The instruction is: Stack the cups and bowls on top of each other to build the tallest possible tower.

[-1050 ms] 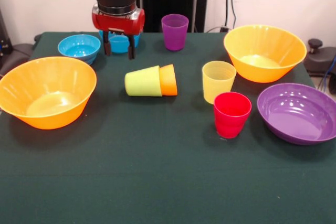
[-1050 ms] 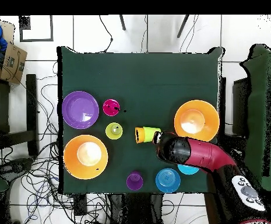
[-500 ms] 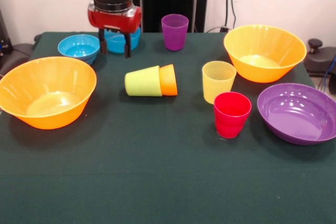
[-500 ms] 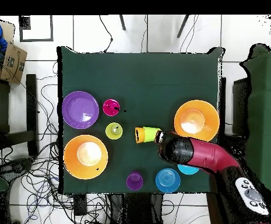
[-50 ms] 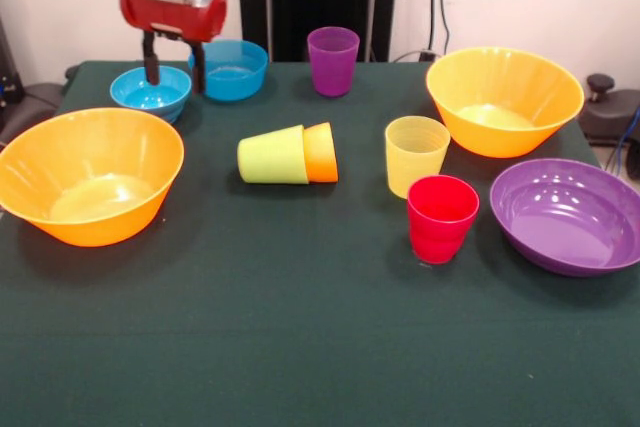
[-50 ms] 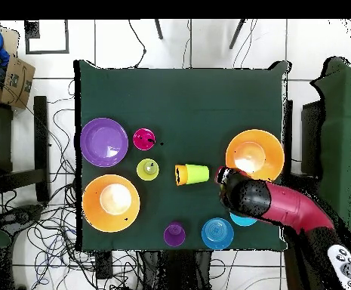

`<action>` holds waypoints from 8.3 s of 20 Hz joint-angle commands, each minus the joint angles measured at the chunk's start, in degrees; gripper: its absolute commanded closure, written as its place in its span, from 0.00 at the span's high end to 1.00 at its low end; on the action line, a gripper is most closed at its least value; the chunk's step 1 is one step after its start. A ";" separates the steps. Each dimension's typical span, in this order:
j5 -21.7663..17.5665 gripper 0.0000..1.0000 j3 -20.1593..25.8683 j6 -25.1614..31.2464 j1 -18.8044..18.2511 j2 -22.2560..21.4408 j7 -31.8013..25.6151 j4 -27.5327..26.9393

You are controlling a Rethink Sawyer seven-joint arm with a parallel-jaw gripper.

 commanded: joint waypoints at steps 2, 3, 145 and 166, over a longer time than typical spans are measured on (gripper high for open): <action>1.94 1.00 8.65 1.85 -3.13 -1.75 -0.84 0.24; 1.95 1.00 9.15 1.95 -3.65 -1.86 -0.98 0.45; -1.65 1.00 5.71 -7.82 1.31 16.35 3.88 -12.73; 8.88 1.00 1.74 -8.33 11.74 10.49 15.54 -6.97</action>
